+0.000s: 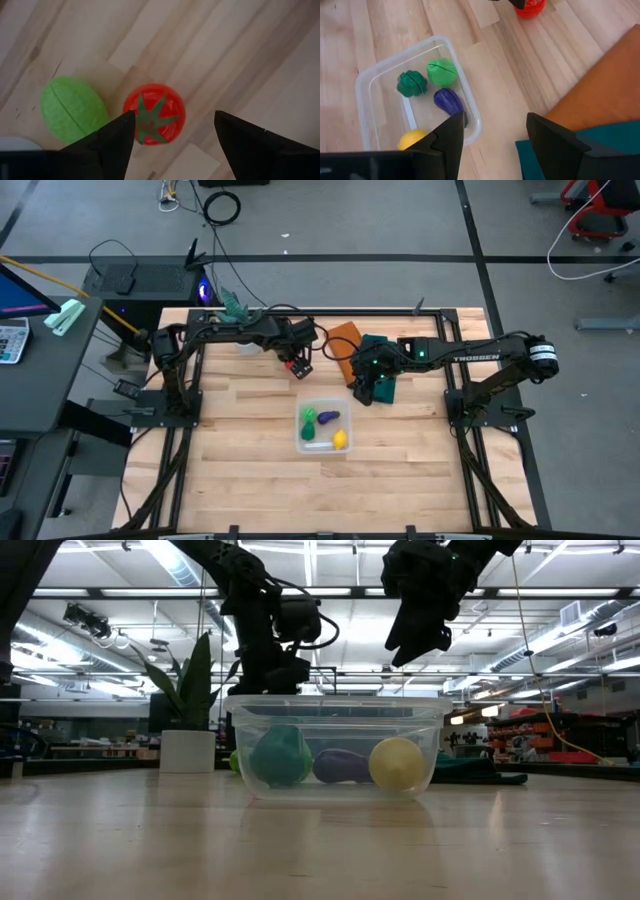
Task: Pick and placing Produce into tupperware
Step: Put the red tomato into the transparent container
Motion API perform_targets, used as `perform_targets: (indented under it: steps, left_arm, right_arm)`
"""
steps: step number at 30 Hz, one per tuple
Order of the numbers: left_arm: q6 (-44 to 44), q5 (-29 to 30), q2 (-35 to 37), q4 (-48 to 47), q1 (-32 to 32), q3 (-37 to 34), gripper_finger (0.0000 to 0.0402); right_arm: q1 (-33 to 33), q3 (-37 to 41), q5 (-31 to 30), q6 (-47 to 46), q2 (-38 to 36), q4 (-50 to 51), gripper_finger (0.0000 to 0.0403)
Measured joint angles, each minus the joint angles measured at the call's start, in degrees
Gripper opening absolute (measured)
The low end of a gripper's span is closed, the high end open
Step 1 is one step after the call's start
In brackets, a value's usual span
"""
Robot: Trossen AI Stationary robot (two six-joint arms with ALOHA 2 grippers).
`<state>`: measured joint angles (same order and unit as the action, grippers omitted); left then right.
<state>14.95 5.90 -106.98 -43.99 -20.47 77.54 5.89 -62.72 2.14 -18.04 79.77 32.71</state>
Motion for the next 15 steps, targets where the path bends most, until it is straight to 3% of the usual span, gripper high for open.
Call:
perform_targets:
  steps: [15]
  left_arm:
    - [-5.99,4.17,0.04,2.13,0.44,0.00,0.0361]
  right_arm:
    - [0.00,0.00,0.91,0.07,0.00,-0.02,0.0178]
